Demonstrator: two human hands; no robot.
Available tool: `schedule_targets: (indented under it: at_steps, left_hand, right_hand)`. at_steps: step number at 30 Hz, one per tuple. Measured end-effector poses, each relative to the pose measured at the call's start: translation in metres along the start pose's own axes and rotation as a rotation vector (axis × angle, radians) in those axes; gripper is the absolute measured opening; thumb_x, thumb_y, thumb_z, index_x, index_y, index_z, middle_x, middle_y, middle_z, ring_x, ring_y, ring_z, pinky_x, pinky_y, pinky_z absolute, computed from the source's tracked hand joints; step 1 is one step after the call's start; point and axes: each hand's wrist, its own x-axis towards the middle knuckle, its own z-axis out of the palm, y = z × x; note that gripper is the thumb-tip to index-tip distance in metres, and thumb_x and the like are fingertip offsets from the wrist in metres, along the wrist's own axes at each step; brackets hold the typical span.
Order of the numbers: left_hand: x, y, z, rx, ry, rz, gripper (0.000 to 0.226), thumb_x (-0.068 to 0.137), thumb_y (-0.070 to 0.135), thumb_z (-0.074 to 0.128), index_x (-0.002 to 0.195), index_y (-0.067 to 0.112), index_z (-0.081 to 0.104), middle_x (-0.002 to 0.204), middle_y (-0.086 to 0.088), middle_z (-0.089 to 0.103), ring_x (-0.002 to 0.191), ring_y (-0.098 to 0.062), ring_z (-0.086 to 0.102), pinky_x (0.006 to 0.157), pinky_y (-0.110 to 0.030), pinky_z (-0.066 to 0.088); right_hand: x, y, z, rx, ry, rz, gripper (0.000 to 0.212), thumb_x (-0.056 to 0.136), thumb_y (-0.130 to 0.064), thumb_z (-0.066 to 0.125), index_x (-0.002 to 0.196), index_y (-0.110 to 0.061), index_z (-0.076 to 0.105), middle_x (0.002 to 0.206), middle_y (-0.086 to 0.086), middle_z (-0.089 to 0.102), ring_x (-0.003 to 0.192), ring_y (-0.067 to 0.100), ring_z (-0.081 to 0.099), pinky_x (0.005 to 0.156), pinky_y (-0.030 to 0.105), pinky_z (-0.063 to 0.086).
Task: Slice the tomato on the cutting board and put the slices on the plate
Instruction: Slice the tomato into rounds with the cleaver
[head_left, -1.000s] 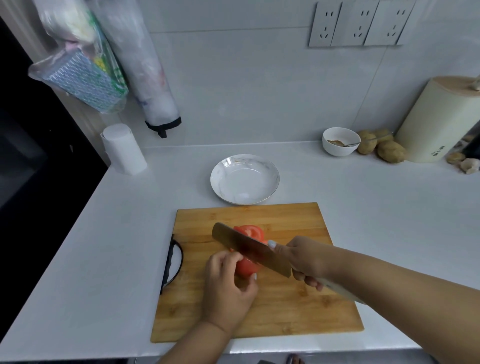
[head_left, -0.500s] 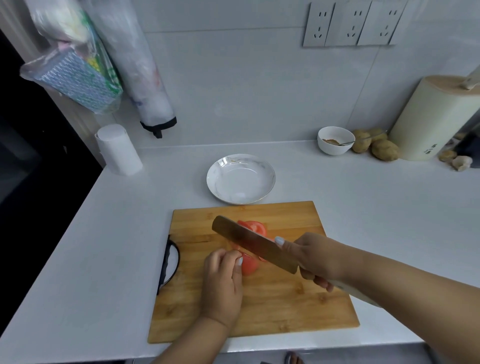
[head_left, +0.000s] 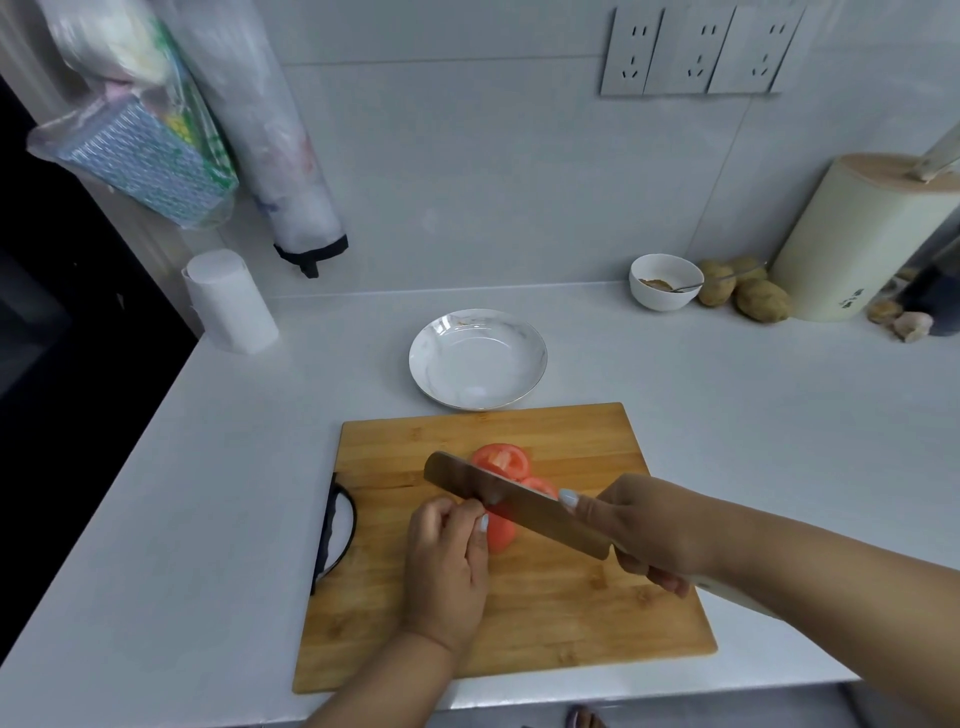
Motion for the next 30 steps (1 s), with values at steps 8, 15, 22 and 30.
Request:
schedule_targets:
  at_steps: [8,15,22,30]
  left_hand:
    - [0.0,0.0,-0.001,-0.033,-0.009,0.01,0.02,0.091,0.034,0.042,0.102,0.027,0.057,0.099,0.001,0.05,0.091,-0.007,0.046,0.078,-0.014,0.039]
    - [0.0,-0.001,0.0,-0.028,-0.005,-0.004,0.024,0.091,0.032,0.042,0.101,0.021,0.061,0.099,-0.001,0.051,0.089,-0.011,0.049,0.076,-0.014,0.041]
    - [0.0,0.0,-0.002,-0.003,-0.002,0.0,0.023,0.091,0.031,0.042,0.099,0.022,0.061,0.097,-0.001,0.051,0.086,-0.011,0.049,0.074,-0.013,0.039]
    - [-0.001,-0.002,-0.001,0.009,-0.001,-0.017,0.024,0.09,0.029,0.042,0.099,0.019,0.062,0.097,-0.004,0.054,0.087,-0.015,0.052,0.074,-0.024,0.046]
  right_hand:
    - [0.018,-0.012,0.008,-0.068,0.014,-0.02,0.083,0.087,-0.074,0.029,0.094,0.002,0.062,0.065,0.012,0.055,0.045,0.019,0.049,0.049,0.024,0.048]
    - [0.022,-0.01,0.006,-0.044,-0.004,-0.004,0.084,0.088,-0.073,0.03,0.102,0.004,0.063,0.062,0.008,0.053,0.042,0.016,0.046,0.048,0.024,0.047]
    - [0.022,0.002,0.005,-0.043,-0.034,0.053,0.086,0.087,-0.074,0.029,0.107,0.002,0.063,0.068,0.012,0.056,0.044,0.018,0.047,0.046,0.022,0.046]
    - [0.052,-0.01,0.028,-0.035,-0.009,0.029,0.087,0.087,-0.075,0.028,0.099,0.005,0.062,0.072,0.018,0.058,0.058,0.027,0.054,0.049,0.025,0.047]
